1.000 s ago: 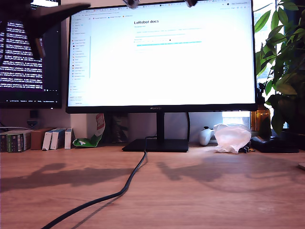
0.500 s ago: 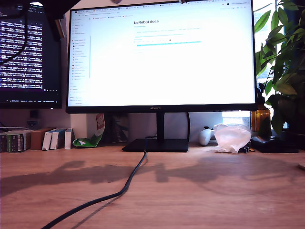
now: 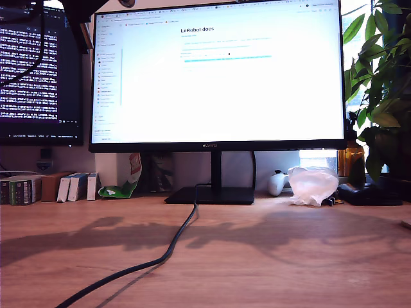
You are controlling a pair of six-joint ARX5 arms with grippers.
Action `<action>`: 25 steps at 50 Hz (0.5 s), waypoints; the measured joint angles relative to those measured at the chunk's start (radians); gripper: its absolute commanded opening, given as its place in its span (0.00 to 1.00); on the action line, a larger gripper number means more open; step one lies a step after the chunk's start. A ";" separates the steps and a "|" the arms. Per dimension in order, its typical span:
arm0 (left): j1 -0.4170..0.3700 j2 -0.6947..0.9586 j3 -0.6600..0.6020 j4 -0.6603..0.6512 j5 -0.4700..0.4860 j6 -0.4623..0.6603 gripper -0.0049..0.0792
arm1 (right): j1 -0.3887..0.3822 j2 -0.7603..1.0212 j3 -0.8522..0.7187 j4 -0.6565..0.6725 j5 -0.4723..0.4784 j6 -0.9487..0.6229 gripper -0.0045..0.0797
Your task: Pick the metallic laser pointer with your right arm, pass it to your left arm, then place it down to the left side of the table
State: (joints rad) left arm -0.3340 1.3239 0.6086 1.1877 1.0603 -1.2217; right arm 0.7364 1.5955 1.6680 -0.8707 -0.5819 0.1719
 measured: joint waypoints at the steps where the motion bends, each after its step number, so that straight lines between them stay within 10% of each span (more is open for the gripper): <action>1: 0.000 0.000 0.000 -0.002 0.009 0.008 0.35 | 0.001 0.000 0.000 -0.004 -0.002 0.000 0.04; 25: -0.003 -0.003 0.014 -0.133 0.066 0.228 0.39 | 0.005 0.008 -0.007 -0.051 -0.003 0.007 0.04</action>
State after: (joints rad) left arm -0.3374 1.3209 0.6228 1.0550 1.1267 -0.9936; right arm 0.7414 1.6032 1.6608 -0.9218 -0.5850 0.1787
